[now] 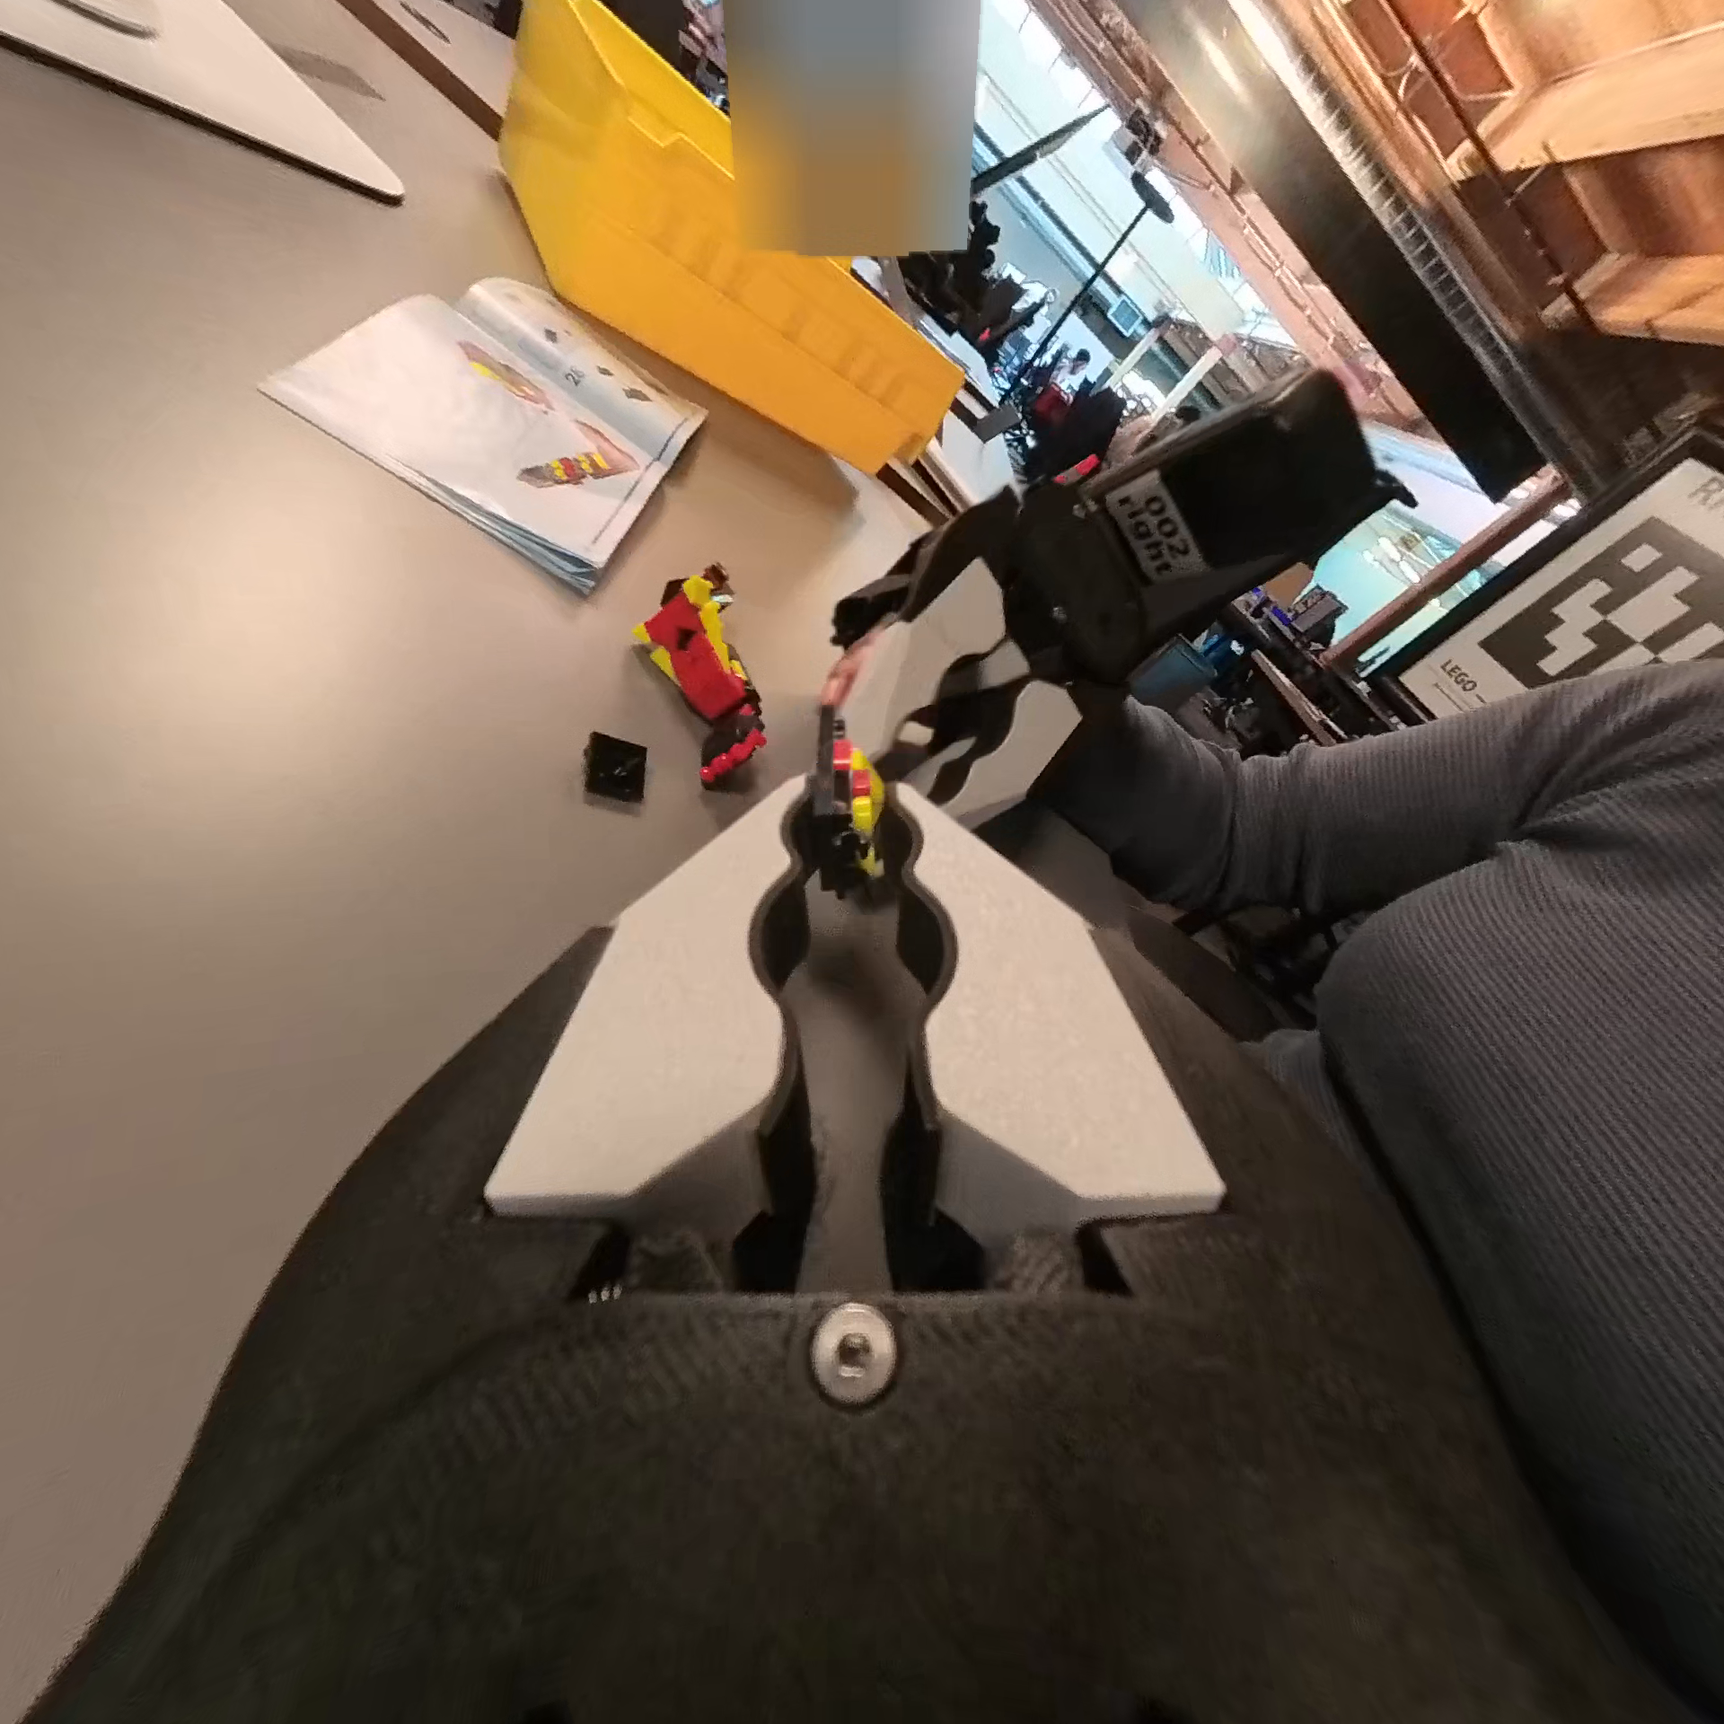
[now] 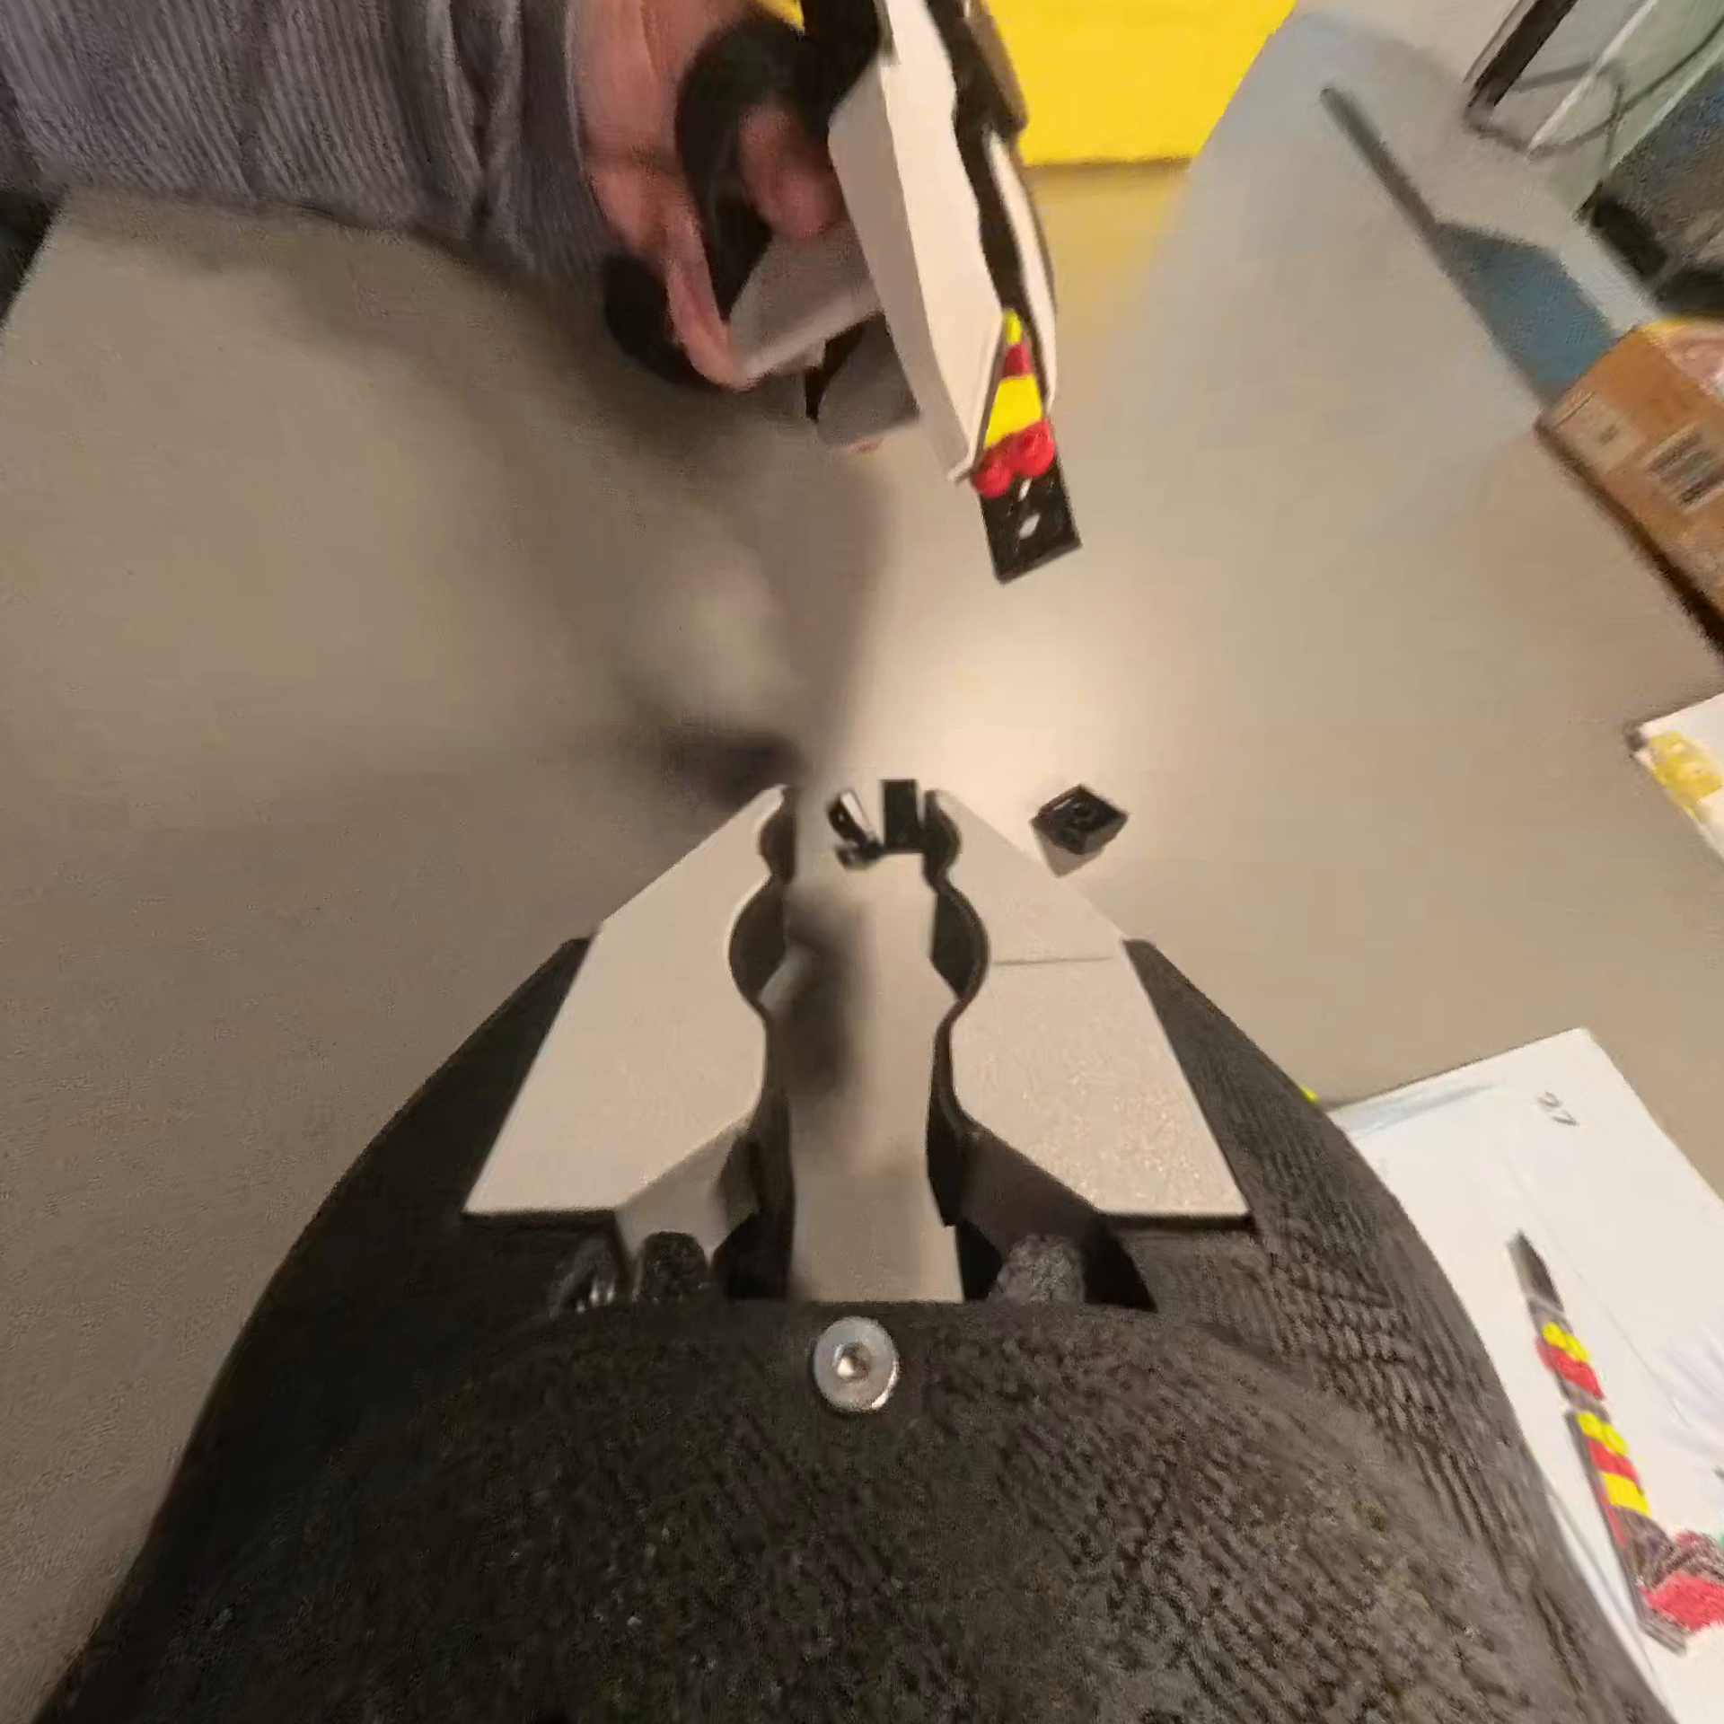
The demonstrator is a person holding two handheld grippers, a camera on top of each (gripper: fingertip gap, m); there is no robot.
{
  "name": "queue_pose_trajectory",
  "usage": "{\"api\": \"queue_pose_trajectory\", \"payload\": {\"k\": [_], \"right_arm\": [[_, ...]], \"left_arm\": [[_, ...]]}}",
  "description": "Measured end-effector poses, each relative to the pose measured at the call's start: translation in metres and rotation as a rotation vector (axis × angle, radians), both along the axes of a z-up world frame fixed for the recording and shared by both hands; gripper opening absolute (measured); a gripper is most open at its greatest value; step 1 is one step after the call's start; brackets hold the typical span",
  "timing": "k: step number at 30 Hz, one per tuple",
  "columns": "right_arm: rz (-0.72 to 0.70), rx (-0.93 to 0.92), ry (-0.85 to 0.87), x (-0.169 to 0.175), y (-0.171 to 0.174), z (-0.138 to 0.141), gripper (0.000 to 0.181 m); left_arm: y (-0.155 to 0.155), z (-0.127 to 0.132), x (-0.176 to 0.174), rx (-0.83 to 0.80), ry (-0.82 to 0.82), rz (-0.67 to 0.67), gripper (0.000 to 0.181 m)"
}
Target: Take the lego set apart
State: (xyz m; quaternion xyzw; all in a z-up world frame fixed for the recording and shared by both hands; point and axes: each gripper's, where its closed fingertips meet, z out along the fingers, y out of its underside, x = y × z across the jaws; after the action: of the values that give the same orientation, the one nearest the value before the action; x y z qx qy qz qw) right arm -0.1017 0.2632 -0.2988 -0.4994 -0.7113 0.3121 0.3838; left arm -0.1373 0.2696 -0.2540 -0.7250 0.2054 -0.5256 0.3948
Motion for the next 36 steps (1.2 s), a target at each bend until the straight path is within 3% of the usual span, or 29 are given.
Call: {"api": "queue_pose_trajectory", "payload": {"k": [2,5,9,14,17,22,25,28,30,33,36], "right_arm": [[-0.009,-0.029,-0.072,0.001,0.0,-0.011,0.044],[-0.02,-0.022,0.0,-0.005,0.0,0.001,0.049],[-0.024,-0.095,0.147,-0.012,-0.005,0.027,0.042],[0.066,-0.36,0.227,-0.004,-0.016,0.048,0.026],[0.108,-0.327,0.191,-0.001,-0.023,0.044,0.018],[0.162,-0.23,0.105,-0.001,-0.035,0.026,0.009],[0.132,-0.147,0.156,-0.005,-0.029,0.031,0.002],[0.008,0.016,0.257,-0.007,-0.004,0.046,0.002],[-0.078,0.152,0.326,-0.007,0.01,0.058,0.002],[-0.174,0.334,0.386,-0.01,0.021,0.069,0.002],[-0.248,0.482,0.418,-0.012,0.024,0.076,0.002]], "left_arm": [[-0.001,0.0,0.001,0.002,0.003,-0.004,0.011],[-0.002,-0.002,0.004,0.004,0.023,-0.016,0.011],[-0.01,0.002,0.012,0.124,0.079,-0.052,0.011],[-0.031,-0.002,0.026,0.564,0.361,-0.143,0.011],[-0.04,-0.012,0.036,0.695,0.469,-0.204,0.011],[-0.046,-0.011,0.041,0.735,0.456,-0.239,0.011],[-0.039,-0.008,0.039,0.642,0.416,-0.184,0.011],[-0.009,0.003,0.025,0.454,0.311,0.014,0.036],[0.002,0.013,0.018,0.334,0.157,0.088,0.041],[0.008,0.03,0.015,0.184,-0.128,0.103,0.041],[0.009,0.037,0.018,0.13,-0.255,0.075,0.037]]}}
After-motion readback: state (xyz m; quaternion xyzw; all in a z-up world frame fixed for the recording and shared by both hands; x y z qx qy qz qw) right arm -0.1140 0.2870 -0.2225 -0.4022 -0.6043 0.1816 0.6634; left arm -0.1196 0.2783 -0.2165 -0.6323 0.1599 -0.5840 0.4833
